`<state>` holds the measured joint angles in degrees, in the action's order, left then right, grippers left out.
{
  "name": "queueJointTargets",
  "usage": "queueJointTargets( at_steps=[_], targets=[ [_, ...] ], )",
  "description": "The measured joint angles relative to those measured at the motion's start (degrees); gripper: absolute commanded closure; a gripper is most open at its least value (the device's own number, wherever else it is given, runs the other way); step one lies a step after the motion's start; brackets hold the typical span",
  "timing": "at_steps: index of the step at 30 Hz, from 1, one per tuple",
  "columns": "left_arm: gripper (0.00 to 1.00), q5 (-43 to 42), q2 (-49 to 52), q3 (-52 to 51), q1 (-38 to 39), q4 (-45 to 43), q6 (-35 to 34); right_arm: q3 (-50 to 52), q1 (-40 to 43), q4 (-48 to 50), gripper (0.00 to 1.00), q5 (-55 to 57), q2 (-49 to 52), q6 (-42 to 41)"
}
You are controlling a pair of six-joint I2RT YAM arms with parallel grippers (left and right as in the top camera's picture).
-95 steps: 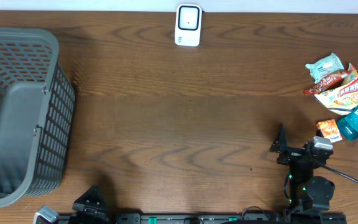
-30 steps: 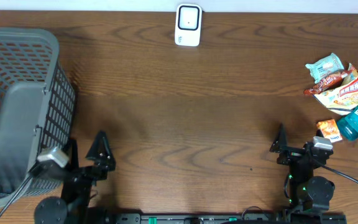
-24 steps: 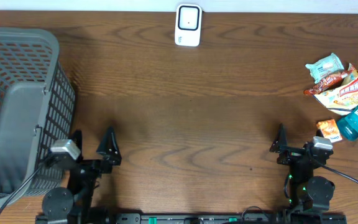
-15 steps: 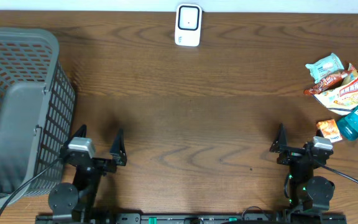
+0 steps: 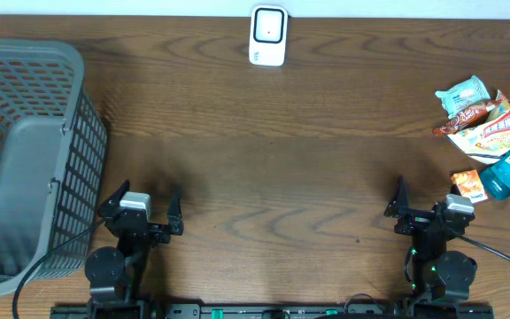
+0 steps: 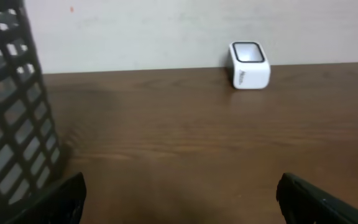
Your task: Scan the item barcode
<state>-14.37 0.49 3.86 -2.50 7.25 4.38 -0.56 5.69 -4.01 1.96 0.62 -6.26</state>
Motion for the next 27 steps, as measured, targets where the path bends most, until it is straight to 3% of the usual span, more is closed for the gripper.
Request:
queueJointTargets(
  at_steps=[7,16,27],
  targets=[
    [0.02,2.93,0.0,-0.42,0.0,-0.98,-0.07,0.0,0.0,-0.02,0.01,0.0,0.0,0.0],
    [0.02,10.32,0.0,-1.66,0.0,-3.54,-10.12,0.0,0.0,-0.02,0.01,0.0,0.0,0.0],
    [0.02,12.44,0.0,-1.92,1.11,-4.13,-9.92,0.0,0.0,0.0,0.01,0.0,0.0,0.0]
  ],
)
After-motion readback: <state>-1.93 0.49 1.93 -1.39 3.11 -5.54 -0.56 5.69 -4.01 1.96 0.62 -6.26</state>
